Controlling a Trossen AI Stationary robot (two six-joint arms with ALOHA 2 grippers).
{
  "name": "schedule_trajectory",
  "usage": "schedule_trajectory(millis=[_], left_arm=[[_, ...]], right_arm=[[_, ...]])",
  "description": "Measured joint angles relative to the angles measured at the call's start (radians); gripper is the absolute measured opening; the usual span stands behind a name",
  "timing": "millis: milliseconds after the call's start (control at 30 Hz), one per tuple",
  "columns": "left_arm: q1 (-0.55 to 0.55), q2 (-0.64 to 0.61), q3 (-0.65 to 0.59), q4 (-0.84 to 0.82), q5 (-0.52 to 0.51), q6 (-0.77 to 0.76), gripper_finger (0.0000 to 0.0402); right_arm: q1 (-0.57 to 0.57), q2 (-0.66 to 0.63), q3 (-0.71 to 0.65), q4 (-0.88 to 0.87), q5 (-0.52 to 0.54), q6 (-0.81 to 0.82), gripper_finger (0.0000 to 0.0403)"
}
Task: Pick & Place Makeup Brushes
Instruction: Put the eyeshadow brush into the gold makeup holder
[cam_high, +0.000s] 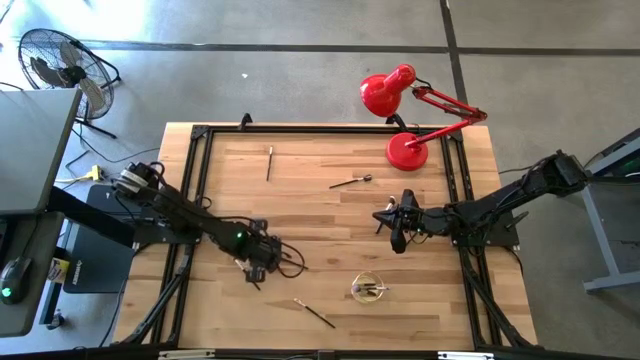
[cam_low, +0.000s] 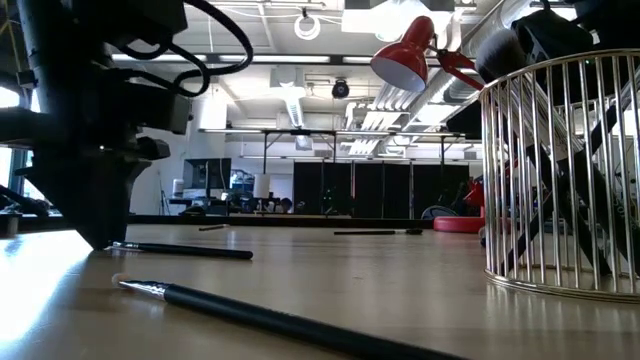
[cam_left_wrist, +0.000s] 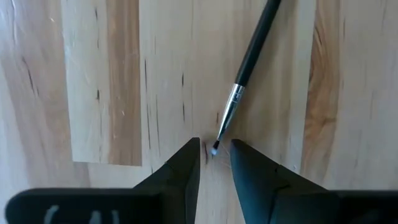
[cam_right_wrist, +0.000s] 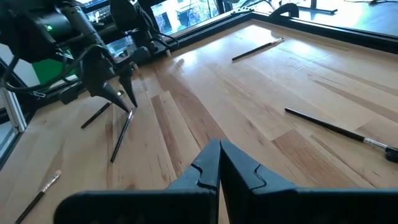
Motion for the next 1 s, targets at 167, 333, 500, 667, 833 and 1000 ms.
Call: schedule_trajectory(millis=[167, 333, 500, 667, 833, 1000], left_arm=[[0.054, 0.000, 0.000, 0.000, 0.091, -0.035, 0.0073], [0.108, 0.000, -0.006, 0.021, 0.129, -0.080, 0.0010], [0.175, -0.001, -0.037, 0.106, 0.157, -0.132, 0.0003], [0.243, 0.000, -0.066, 0.252, 0.157, -0.138, 0.0001], [0.292, 0.006, -0.071, 0.362, 0.102, -0.136, 0.0000], [0.321, 0.044, -0.068, 0.412, 0.101, -0.136, 0.0000]], right_arm=[[0.000, 0.000, 0.000, 0.022, 0.000, 0.000, 0.0003], [0.000, 0.000, 0.000, 0.082, 0.001, -0.024, 0.0003], [-0.001, 0.000, 0.000, 0.193, 0.023, -0.057, 0.0002], [-0.038, 0.000, 0.088, 0.069, -0.001, -0.120, 0.0001], [-0.106, 0.064, 0.317, -0.324, -0.067, -0.139, 0.0001], [-0.154, 0.221, 0.536, -0.553, -0.224, -0.230, 0.0001]])
